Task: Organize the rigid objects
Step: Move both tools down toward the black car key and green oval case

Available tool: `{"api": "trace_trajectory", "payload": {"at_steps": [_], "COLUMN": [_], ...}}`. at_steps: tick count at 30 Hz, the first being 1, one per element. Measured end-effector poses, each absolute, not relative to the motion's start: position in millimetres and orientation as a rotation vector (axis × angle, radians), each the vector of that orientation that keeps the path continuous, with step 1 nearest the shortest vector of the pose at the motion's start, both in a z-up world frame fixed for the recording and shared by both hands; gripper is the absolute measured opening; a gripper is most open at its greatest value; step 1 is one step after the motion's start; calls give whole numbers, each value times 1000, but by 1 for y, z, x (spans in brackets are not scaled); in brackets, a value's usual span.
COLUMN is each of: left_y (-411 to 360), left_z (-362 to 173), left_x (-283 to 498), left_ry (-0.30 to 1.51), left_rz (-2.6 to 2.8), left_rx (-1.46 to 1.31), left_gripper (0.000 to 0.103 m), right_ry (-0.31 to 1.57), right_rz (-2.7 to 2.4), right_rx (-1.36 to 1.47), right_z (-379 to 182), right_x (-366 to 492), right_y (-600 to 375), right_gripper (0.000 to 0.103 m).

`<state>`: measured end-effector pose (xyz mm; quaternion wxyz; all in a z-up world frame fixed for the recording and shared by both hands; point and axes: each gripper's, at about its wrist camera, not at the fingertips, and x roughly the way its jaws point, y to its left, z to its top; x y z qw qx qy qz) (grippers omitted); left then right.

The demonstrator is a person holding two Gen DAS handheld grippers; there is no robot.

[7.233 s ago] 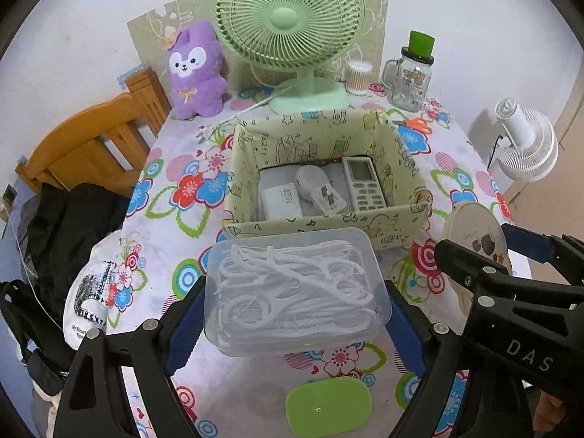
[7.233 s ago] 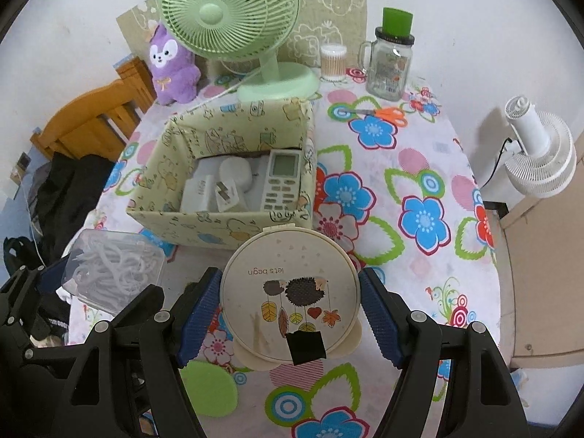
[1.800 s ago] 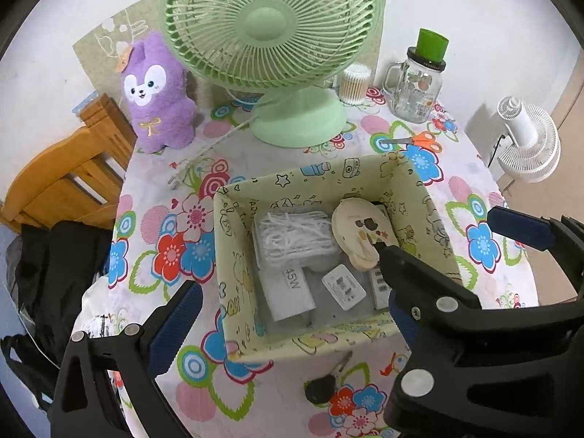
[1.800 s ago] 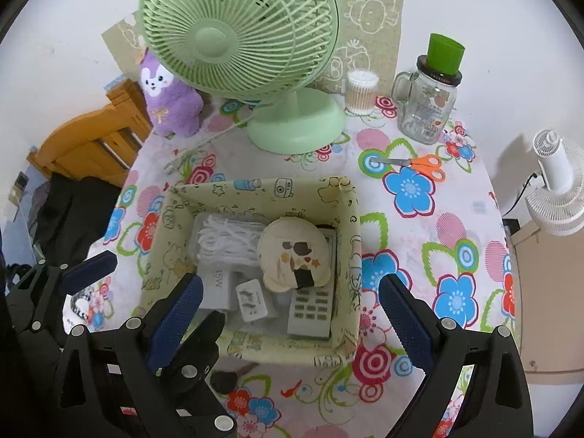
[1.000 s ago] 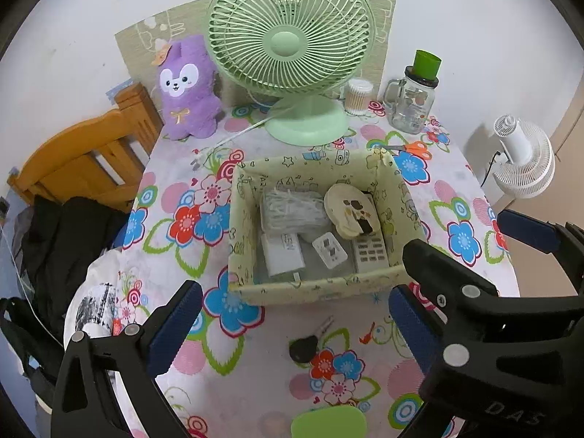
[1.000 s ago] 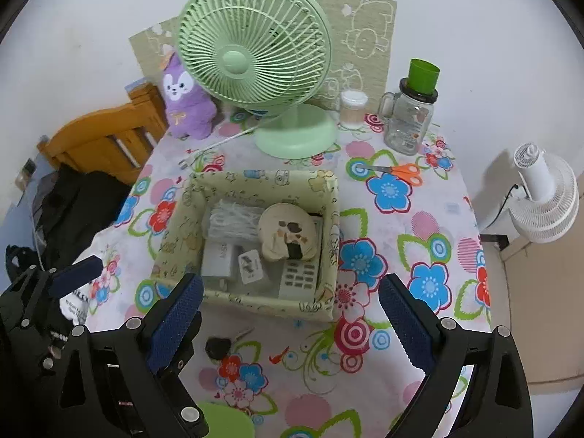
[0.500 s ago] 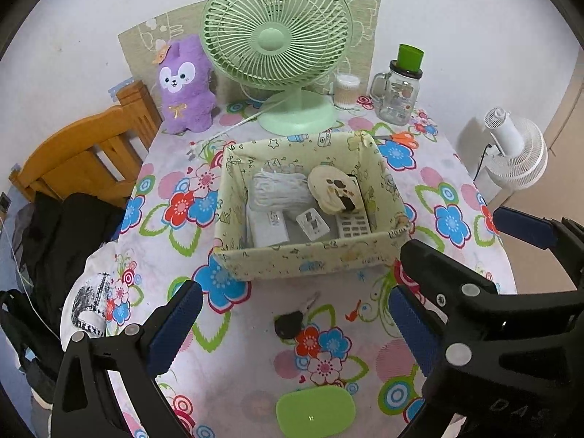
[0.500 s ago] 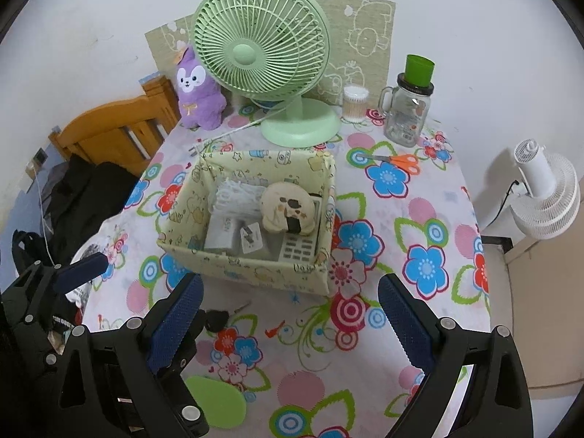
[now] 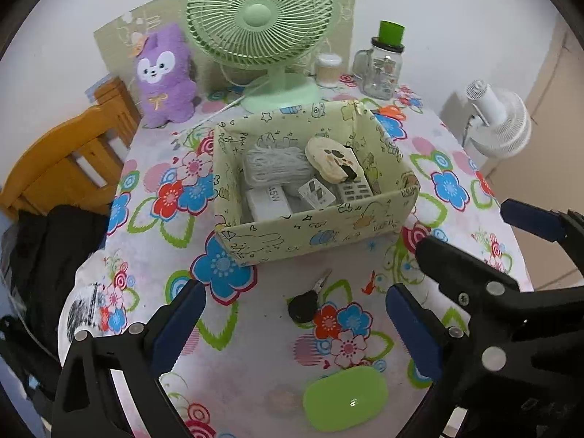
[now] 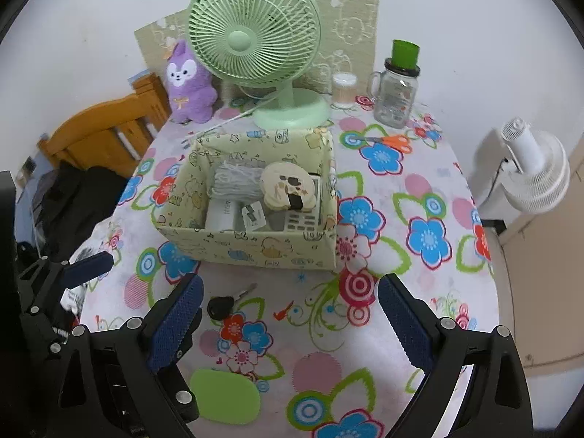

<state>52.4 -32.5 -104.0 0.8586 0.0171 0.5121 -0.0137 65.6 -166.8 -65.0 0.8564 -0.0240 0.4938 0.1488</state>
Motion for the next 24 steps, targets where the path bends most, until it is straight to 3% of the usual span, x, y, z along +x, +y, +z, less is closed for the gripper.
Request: {"api": "trace_trajectory", "payload": {"at_steps": [24], "left_y": [-20], "left_z": [-195], "left_x": [68], "left_ry": [1150], "left_rz": [-290], "left_rx": [238], "left_gripper": [92], "right_ry": [1146], "right_rz": [101], "right_rx": [98], "right_z": [-147], "right_x": [34], "right_y": [-152], "right_gripper": [93]}}
